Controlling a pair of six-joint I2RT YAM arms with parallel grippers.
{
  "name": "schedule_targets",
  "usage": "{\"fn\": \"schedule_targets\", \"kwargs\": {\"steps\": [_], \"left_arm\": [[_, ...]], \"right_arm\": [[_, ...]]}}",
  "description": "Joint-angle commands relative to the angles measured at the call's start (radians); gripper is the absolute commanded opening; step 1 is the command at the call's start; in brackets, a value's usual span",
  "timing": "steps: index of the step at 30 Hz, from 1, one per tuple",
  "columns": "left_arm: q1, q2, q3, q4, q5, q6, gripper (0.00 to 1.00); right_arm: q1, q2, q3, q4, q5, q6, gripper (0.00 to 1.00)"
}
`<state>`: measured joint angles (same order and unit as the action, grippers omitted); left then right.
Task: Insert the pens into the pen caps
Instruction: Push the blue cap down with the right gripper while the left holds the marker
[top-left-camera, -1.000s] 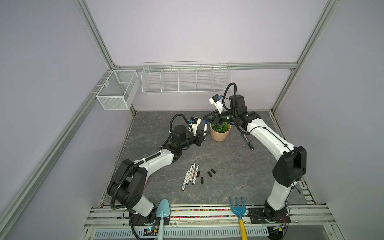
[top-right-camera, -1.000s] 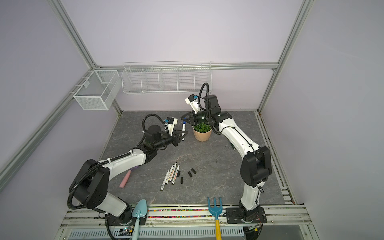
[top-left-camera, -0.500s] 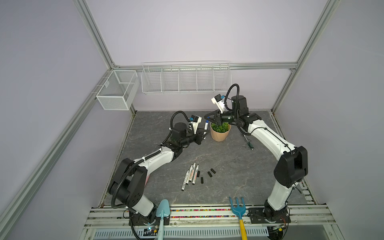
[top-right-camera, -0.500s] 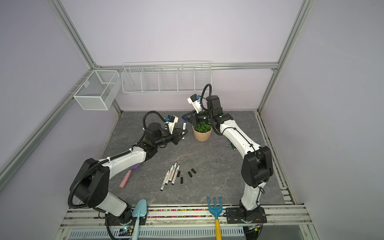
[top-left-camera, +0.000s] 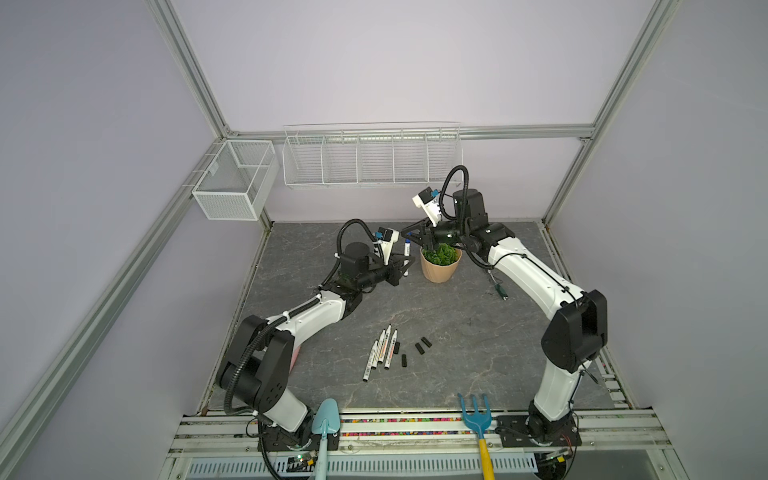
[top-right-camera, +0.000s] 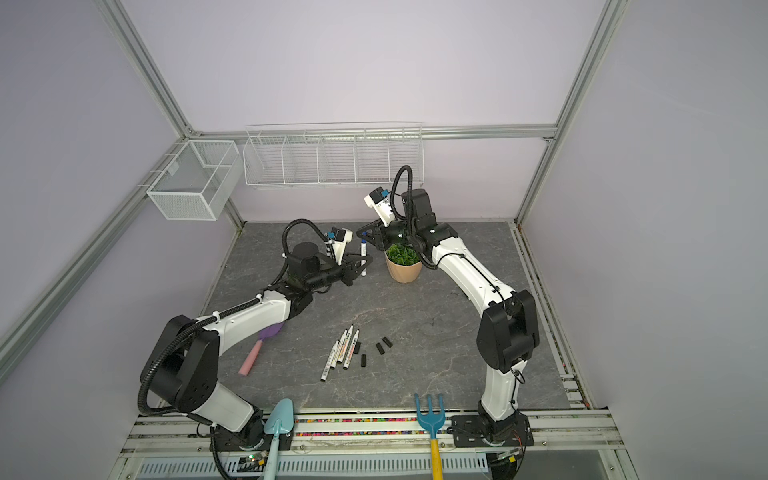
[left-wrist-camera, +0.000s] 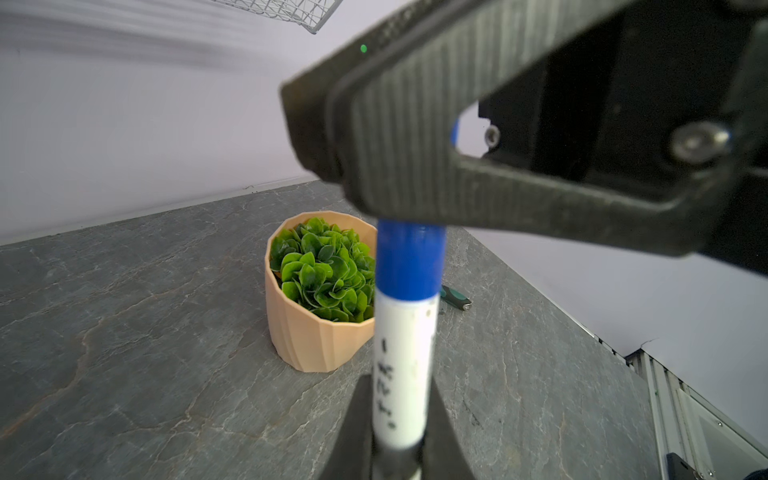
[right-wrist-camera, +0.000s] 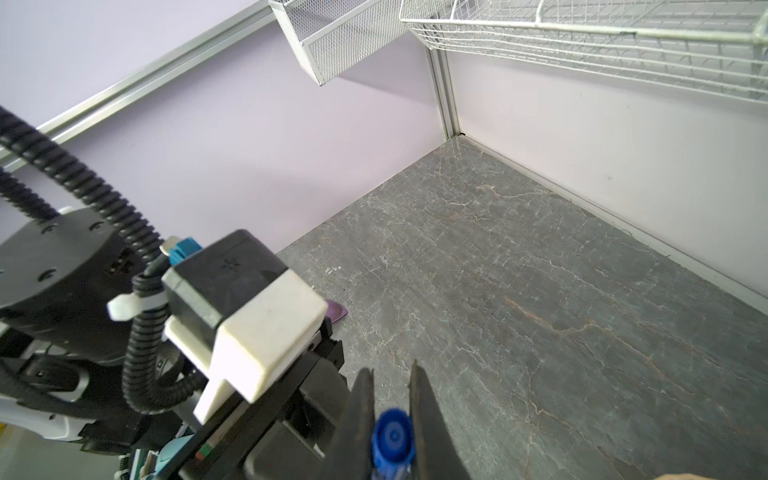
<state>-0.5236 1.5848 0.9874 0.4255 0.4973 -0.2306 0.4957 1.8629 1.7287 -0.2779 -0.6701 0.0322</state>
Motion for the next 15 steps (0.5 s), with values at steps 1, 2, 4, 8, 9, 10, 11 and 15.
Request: {"fn": "schedule_targets", "kwargs": {"steps": [1,2,4,8,9,10,11,15], "left_arm": [[0.128,-0.067,0.259,0.56,-0.228,-0.085,0.0],[0.133,-0.072,0.262,0.559,-0.229,-0.084,0.0],[0.143,-0.083,0.261,0.559,-0.226,-0.084,0.0],[0.146,-0.111,0.247,0.535,-0.221,-0.072,0.0],[0.145,-0.116,0.24,0.533,-0.216,-0.077,0.0],[0.145,-0.121,0.233,0.523,-0.204,-0.081,0.0],[0.142,-0.125,0.225,0.507,-0.194,-0.082,0.0],[0.103,-0.151,0.142,0.479,-0.203,-0.066,0.0]], "right_arm": [[0.077,0.096,-0.128,-0.573,-0.137,-0.041,0.07],[0.071,0.094,-0.136,-0.563,-0.147,-0.035,0.07],[0.056,0.088,-0.155,-0.535,-0.166,-0.015,0.07],[0.02,0.079,-0.191,-0.47,-0.21,0.042,0.07],[0.015,0.078,-0.192,-0.464,-0.211,0.049,0.07],[0.012,0.079,-0.19,-0.463,-0.212,0.05,0.07],[0.01,0.075,-0.189,-0.463,-0.212,0.052,0.07],[0.009,0.067,-0.188,-0.45,-0.219,0.061,0.07]]}}
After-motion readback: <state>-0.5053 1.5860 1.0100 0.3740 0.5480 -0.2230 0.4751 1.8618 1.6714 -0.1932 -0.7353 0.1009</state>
